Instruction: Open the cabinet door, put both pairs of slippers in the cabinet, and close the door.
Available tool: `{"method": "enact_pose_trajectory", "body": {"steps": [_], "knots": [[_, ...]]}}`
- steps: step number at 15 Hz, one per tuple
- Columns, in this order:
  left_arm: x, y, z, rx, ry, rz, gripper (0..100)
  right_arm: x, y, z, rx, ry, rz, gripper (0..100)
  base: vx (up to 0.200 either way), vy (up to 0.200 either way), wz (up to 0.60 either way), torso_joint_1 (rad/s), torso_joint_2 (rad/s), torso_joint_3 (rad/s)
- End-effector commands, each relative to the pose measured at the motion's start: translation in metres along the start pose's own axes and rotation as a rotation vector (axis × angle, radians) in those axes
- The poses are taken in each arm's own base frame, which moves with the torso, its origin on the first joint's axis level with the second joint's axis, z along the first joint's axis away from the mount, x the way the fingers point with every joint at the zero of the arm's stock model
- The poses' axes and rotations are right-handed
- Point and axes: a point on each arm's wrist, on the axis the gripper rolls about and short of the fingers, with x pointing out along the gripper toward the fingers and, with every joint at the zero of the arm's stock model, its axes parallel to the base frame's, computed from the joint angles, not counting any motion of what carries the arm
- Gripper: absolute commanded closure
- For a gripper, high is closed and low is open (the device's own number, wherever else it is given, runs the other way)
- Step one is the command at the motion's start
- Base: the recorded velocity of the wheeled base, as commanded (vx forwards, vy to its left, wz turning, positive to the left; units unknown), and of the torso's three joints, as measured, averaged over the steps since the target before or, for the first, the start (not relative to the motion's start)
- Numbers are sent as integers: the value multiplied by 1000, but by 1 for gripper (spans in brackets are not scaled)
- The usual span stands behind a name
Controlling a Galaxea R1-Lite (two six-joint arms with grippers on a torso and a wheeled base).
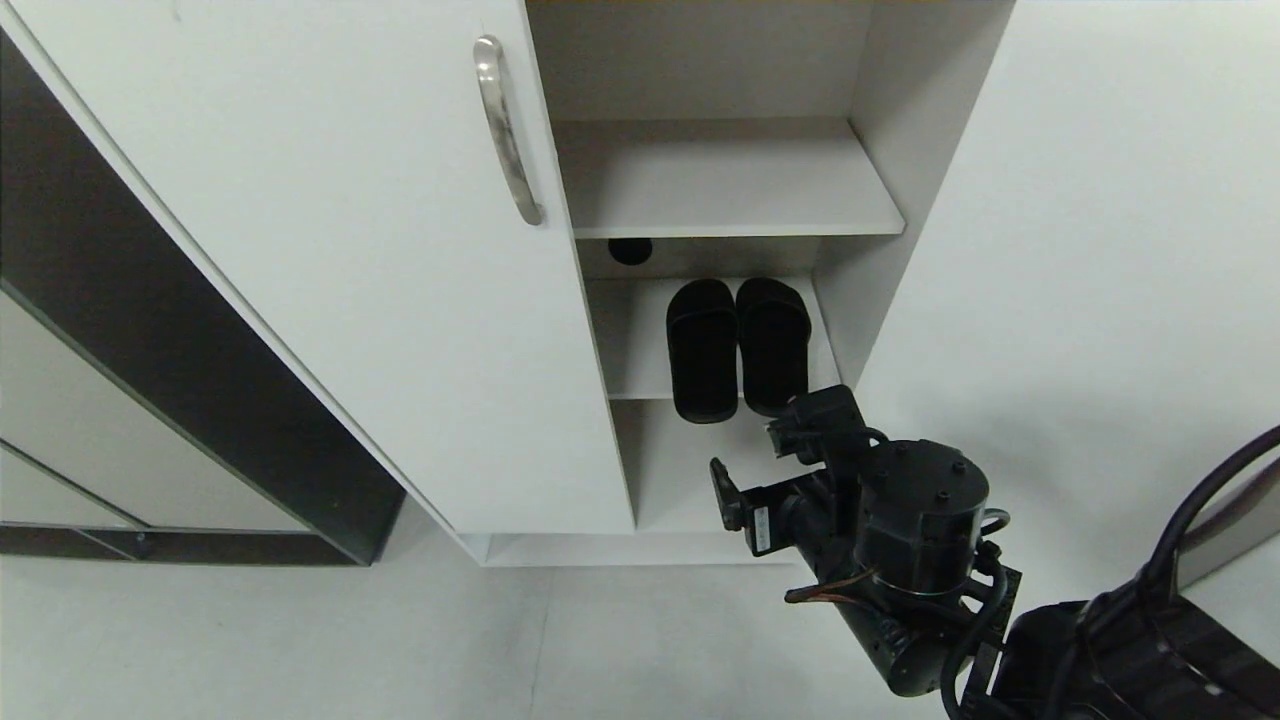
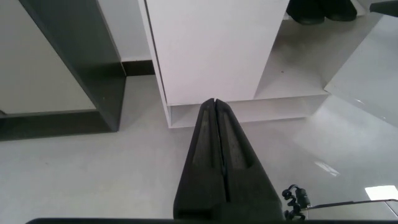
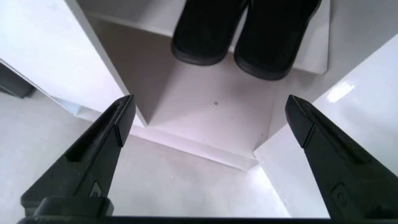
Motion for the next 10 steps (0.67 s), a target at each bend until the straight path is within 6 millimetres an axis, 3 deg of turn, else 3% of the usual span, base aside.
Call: {"method": "enact_pose_trajectory", "body": {"steps": [1,10], "knots": [[0,0,0,0,3,-2,100,-1,-1,-2,-4,4,-1,0,0,0,0,0,0,0],[0,0,0,0,3,-2,100,-1,-4,-1,-1,2,-13,0,0,0,0,3,4,189]]}}
